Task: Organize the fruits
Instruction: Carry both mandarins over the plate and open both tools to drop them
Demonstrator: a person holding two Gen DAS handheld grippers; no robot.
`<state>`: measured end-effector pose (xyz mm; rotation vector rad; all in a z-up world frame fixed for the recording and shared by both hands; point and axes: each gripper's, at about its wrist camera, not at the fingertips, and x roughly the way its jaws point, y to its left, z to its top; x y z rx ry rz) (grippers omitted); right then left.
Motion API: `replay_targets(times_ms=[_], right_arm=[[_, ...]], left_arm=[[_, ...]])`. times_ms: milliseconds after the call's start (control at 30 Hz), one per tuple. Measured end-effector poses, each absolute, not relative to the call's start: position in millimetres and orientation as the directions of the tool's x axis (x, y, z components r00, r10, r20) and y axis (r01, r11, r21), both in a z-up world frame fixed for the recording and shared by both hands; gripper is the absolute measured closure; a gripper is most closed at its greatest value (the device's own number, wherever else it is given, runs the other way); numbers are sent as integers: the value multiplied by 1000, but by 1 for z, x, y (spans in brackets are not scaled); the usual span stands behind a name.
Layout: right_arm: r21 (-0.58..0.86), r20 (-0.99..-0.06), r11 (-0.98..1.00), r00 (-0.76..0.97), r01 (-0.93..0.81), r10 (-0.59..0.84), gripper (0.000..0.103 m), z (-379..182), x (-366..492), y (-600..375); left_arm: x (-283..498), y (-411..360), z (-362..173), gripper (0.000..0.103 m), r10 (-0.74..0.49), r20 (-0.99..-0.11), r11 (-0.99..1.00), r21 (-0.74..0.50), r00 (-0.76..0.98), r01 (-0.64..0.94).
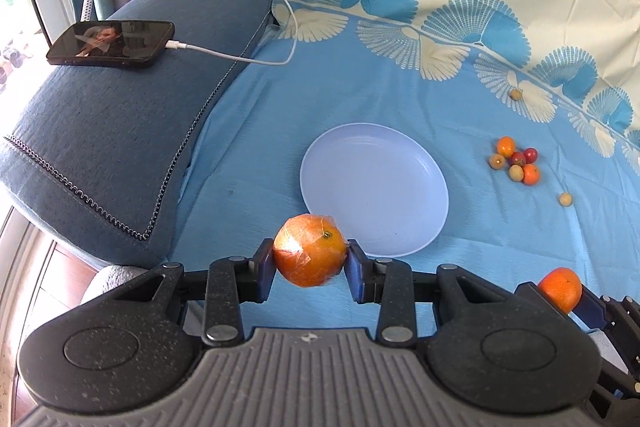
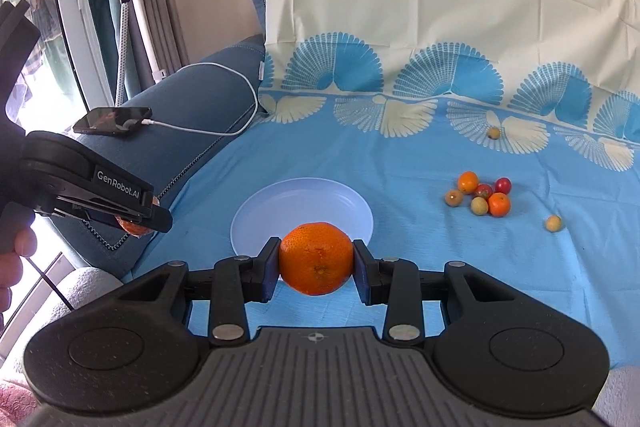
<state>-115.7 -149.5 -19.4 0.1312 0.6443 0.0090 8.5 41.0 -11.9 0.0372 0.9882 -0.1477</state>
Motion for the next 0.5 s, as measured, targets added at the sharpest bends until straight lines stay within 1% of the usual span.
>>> replay_targets(times_ms=[500], right_arm=[[123,-674,991,737,50,46,64,-48,-51,-147]], left_arm=[[55,30,-26,63,-118,-840,985,-30,530,171]])
